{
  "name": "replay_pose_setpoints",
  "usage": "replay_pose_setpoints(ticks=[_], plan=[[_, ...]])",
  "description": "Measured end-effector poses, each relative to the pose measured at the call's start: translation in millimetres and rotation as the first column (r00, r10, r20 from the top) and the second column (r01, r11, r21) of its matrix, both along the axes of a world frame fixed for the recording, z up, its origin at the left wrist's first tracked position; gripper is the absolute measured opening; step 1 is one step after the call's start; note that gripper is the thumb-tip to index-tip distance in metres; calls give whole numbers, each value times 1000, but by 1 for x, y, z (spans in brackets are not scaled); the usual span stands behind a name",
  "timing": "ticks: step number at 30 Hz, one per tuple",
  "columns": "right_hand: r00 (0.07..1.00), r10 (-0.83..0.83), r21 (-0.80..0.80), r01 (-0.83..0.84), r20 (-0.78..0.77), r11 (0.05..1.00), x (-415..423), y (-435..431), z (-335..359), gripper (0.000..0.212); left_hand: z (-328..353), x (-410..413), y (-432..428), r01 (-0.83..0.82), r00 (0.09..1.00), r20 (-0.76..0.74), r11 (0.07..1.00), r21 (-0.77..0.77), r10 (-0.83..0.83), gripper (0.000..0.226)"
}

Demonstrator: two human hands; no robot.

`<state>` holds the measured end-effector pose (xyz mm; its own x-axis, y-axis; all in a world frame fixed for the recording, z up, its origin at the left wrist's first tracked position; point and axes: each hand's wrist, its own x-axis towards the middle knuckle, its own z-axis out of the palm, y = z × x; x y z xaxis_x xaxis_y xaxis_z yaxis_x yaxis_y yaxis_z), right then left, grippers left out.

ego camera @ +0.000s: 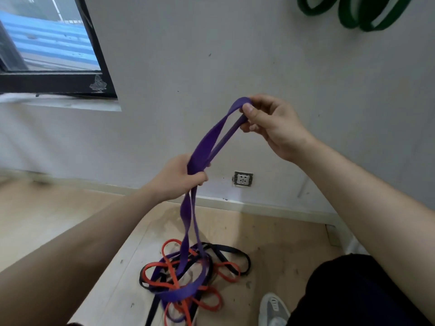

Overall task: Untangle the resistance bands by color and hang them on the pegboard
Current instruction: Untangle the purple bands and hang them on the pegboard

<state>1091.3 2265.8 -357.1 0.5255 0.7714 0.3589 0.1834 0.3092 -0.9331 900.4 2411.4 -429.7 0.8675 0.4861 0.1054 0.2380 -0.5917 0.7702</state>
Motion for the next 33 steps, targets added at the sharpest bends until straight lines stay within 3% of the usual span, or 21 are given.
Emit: replay_pose_setpoints(ticks=[6,11,14,16,19,21,24,28,33], plan=[[993,54,-32,-58,-104,998,4,5,-16,27,7,-12,26,-58,998,39,996,73,55,24],[980,126,-267,-164,-153,950,-1,8,-44,29,14,-26,36,-130,989,79,991,43,126,23],[986,167,-564,-138,-1,814,-7,11,-58,33,16,-31,35,-141,990,36,981,129,138,26],[958,244,-681,-79,149,728,-13,13,-60,50,14,-32,32,-133,990,-20,959,249,143,30],[970,224,-595,-127,92,794,-27,22,-51,69,14,-32,26,-76,983,-121,909,410,137,34],[975,221,-533,-188,-3,825,-34,29,-45,67,17,-32,20,-32,978,-163,861,508,133,36],[951,306,-564,-223,54,795,-44,31,-43,57,21,-32,11,25,979,-175,789,614,105,36],[871,421,-629,-182,254,755,-51,30,-50,37,23,-34,7,56,987,-157,803,593,47,30],[892,416,-592,-241,178,769,-47,26,-47,32,17,-41,6,66,995,-101,902,426,-25,18]])
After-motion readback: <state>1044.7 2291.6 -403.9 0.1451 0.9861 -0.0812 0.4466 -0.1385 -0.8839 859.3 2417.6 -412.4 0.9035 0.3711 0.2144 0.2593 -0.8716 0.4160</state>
